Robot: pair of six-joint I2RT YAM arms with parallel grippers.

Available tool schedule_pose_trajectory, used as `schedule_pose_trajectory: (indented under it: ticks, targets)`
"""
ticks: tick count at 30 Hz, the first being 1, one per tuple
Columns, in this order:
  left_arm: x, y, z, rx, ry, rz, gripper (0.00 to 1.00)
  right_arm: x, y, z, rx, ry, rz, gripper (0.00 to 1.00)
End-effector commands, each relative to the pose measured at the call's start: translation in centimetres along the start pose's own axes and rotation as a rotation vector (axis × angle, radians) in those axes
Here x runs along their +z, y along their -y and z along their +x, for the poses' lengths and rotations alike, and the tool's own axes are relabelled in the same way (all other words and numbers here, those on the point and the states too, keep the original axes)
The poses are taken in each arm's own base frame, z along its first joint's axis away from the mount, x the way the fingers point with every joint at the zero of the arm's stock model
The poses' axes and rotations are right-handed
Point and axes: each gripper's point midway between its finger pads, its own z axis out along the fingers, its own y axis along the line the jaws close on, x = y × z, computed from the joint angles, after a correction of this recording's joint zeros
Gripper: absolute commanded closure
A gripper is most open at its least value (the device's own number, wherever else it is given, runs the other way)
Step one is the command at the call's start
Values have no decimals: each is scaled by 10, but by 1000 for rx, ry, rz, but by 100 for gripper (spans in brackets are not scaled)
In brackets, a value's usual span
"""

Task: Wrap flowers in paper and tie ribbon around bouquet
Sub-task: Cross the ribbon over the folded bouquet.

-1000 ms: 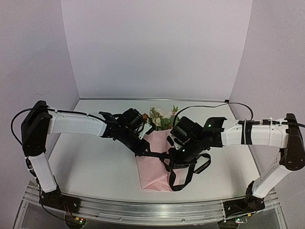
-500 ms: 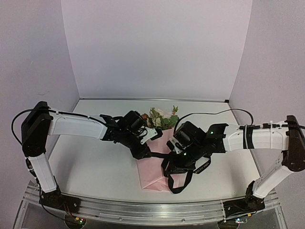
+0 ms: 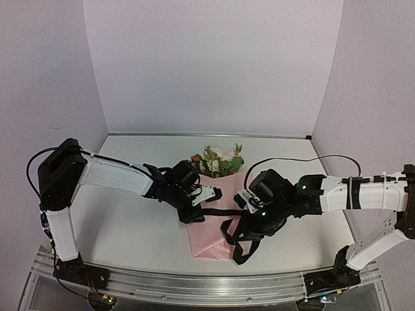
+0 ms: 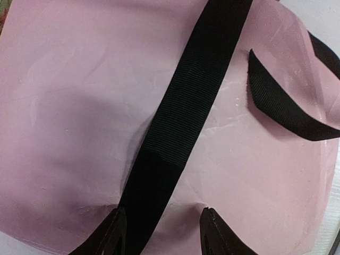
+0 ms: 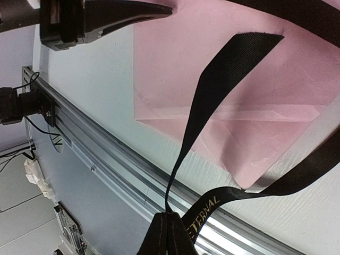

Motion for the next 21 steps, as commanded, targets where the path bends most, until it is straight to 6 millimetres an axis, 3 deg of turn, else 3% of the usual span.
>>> schedule_pose_trajectory:
  ticks: [1, 12, 21]
  targets:
    - [-1, -20, -22, 38, 38, -89, 56, -9, -11, -6, -52, 38, -49, 100]
    - [-6, -38, -37, 12, 75, -178, 100, -3, 9, -26, -68, 74, 24, 100]
    - [-30, -30, -50, -18, 172, -134, 100, 16, 34, -69, -39, 152, 210, 100]
